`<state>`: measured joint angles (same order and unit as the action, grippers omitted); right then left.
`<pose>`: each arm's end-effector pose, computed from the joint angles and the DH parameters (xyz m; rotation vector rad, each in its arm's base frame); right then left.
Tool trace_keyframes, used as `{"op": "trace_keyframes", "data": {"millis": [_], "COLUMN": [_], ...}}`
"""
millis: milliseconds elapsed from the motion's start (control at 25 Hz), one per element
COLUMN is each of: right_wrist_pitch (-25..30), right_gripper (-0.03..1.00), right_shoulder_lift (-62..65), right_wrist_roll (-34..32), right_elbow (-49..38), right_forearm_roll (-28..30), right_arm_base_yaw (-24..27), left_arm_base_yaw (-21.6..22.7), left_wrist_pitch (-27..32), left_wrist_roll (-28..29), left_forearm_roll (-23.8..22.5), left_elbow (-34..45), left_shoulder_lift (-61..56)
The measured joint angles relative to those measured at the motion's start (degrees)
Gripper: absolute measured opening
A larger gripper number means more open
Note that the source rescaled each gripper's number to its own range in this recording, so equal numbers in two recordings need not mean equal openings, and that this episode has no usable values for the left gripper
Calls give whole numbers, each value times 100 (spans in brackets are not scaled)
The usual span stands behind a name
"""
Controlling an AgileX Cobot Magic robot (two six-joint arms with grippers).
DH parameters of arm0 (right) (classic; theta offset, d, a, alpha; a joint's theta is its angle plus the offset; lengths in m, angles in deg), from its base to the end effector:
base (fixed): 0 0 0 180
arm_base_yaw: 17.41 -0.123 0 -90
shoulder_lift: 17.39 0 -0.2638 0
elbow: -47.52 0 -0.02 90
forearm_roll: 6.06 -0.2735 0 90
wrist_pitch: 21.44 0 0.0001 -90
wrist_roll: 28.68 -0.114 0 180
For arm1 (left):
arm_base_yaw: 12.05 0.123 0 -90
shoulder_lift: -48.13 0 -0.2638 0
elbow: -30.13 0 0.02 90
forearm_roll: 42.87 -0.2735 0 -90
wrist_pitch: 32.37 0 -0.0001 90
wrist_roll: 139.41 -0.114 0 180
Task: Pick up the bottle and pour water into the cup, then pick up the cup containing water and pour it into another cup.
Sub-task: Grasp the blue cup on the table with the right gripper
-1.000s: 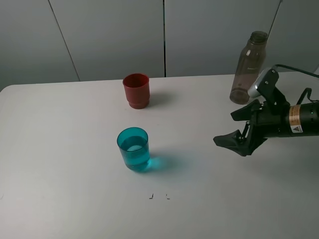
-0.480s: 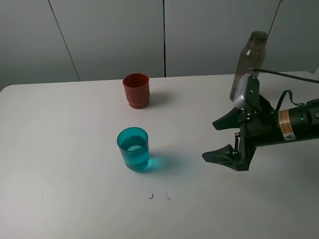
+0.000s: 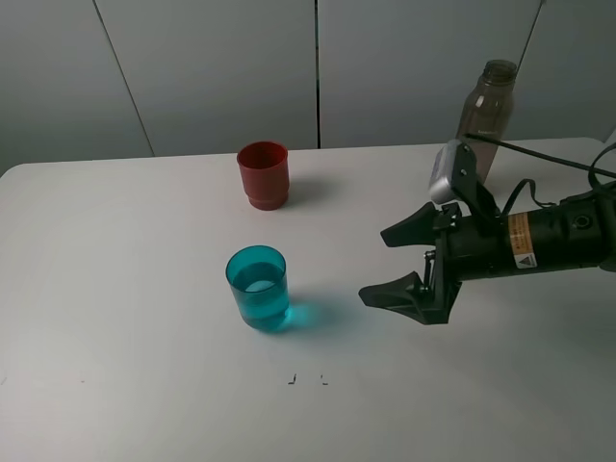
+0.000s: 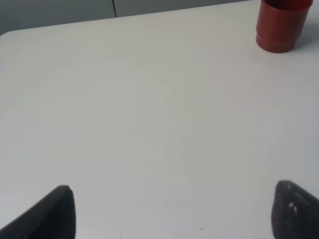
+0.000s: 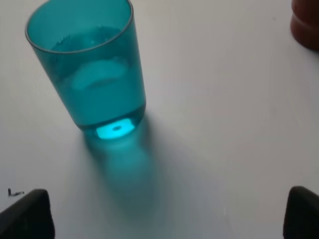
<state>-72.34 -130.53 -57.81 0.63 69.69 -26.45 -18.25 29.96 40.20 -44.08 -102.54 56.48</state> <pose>0.2442 0.1256 0.0551 -1.2019 1.8816 0.7775 0.0541 -0.0037 0.2784 0.1169 2.0564 -0.0374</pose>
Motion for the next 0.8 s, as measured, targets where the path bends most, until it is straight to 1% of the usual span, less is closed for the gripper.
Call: {"op": "trace_keyframes", "data": {"millis": [80,240,440,520,800], "right_wrist_pitch": [-167,-239,-239,-253,-262], "right_gripper": [100,100,100,100,100], "right_shoulder_lift": [-69,-268,-638,-749,-1050], "right_wrist_roll": [0,9,21,21,21], "right_elbow": [114,421,853,981,1197], "right_forearm_roll": [0,136,333,331,247], "right_arm_base_yaw": [0,-22,-402,-495,-519], "left_arm_base_yaw": [0,0,0,0,0], "left_wrist_pitch": [0,0,0,0,0], "left_wrist_roll": [39,0,0,0,0], "left_forearm_roll": [0,0,0,0,0], "left_elbow": [0,0,0,0,0], "left_shoulder_lift": [0,0,0,0,0]}}
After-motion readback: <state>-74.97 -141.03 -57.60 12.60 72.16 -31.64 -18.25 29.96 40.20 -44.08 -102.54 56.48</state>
